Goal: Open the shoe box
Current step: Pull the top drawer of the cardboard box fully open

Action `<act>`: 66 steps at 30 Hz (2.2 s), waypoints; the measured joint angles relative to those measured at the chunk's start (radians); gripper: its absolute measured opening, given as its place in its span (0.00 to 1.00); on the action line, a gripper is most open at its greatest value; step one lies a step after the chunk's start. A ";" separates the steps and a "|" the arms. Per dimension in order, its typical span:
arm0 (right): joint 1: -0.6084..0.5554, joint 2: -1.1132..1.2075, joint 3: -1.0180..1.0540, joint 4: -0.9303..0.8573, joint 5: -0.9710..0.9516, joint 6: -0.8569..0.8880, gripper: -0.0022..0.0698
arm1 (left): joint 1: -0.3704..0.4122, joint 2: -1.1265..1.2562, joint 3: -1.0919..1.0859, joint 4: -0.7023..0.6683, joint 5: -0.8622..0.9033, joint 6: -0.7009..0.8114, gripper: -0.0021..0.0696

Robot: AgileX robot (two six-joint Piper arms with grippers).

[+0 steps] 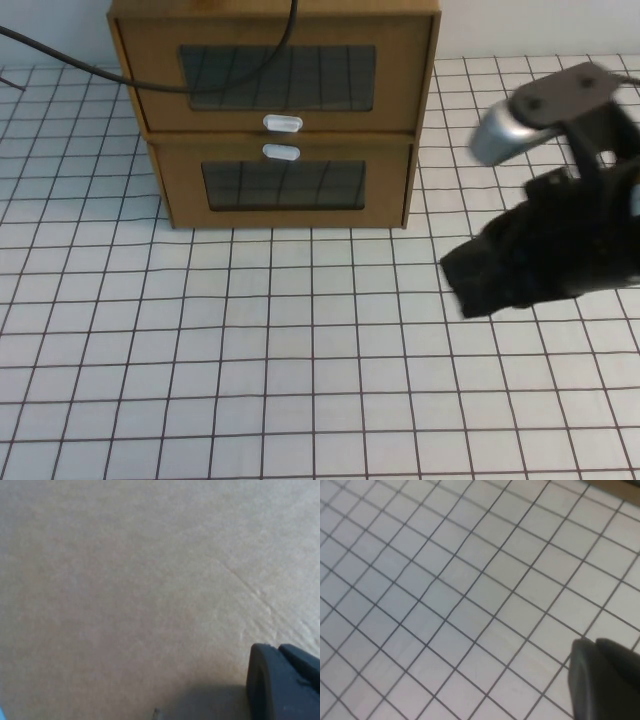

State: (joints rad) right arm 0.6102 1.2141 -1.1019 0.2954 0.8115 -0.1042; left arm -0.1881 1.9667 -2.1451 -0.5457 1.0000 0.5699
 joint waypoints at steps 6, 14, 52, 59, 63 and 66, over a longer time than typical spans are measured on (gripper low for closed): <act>0.281 0.216 -0.134 -0.406 0.006 0.237 0.01 | 0.000 0.002 0.000 -0.022 0.002 0.000 0.03; 0.453 0.340 -0.145 -1.059 -0.092 0.483 0.01 | 0.000 0.004 0.000 -0.041 0.010 -0.002 0.03; 0.334 0.710 -0.400 -1.712 -0.301 0.608 0.40 | 0.002 0.009 -0.004 -0.093 0.066 -0.010 0.03; 0.294 0.725 -0.445 -1.712 -0.307 0.608 0.40 | 0.002 0.009 -0.004 -0.093 0.074 -0.012 0.03; 0.277 0.729 -0.450 -1.712 -0.330 0.608 0.40 | 0.002 0.009 -0.004 -0.095 0.077 -0.012 0.03; 0.277 0.734 -0.450 -1.712 -0.349 0.608 0.40 | 0.002 0.009 -0.004 -0.097 0.077 -0.012 0.03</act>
State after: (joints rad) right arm 0.8876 1.9476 -1.5516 -1.4164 0.4626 0.5035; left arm -0.1860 1.9758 -2.1489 -0.6427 1.0774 0.5582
